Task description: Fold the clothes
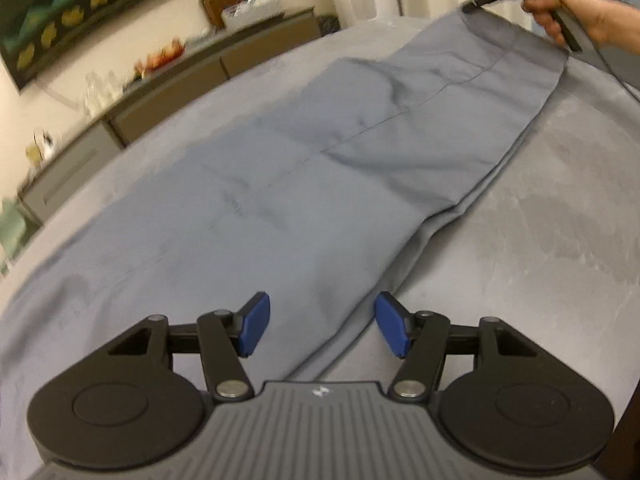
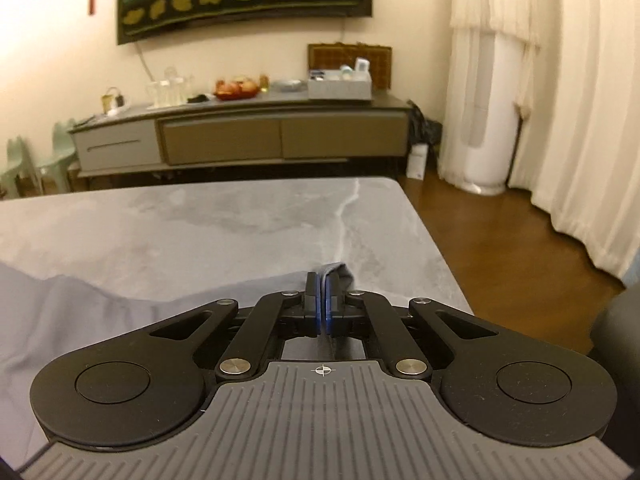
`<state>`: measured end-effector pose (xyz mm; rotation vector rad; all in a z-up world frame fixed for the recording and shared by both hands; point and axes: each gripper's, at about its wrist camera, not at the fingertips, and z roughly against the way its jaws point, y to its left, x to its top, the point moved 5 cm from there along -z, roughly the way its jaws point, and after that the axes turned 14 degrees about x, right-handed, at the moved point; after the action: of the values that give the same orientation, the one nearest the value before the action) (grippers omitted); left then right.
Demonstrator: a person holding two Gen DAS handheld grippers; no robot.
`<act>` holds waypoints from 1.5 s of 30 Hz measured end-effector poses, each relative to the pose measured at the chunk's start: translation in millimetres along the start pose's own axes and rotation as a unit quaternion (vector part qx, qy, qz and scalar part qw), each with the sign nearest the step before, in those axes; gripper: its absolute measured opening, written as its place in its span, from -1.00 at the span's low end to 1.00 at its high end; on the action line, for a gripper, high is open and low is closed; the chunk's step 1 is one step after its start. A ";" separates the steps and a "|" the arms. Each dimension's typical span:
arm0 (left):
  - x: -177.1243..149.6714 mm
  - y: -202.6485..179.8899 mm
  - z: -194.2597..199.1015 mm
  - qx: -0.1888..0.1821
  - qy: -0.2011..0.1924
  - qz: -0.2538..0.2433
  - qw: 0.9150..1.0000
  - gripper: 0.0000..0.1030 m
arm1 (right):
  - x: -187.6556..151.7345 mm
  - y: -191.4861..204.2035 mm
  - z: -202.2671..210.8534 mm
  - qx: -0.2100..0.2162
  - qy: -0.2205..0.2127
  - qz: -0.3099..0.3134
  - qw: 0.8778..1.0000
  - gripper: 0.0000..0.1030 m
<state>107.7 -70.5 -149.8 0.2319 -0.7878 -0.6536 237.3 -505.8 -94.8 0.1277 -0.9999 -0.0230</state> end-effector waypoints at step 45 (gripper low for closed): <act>-252.6 351.6 36.6 0.243 0.121 0.493 0.827 0.15 | -51.4 151.4 80.9 -0.083 0.059 0.049 0.994 0.07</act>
<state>110.0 363.1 -121.6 0.3210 -0.7002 0.5679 135.6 -359.4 -76.9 -0.0708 -0.8802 -0.0088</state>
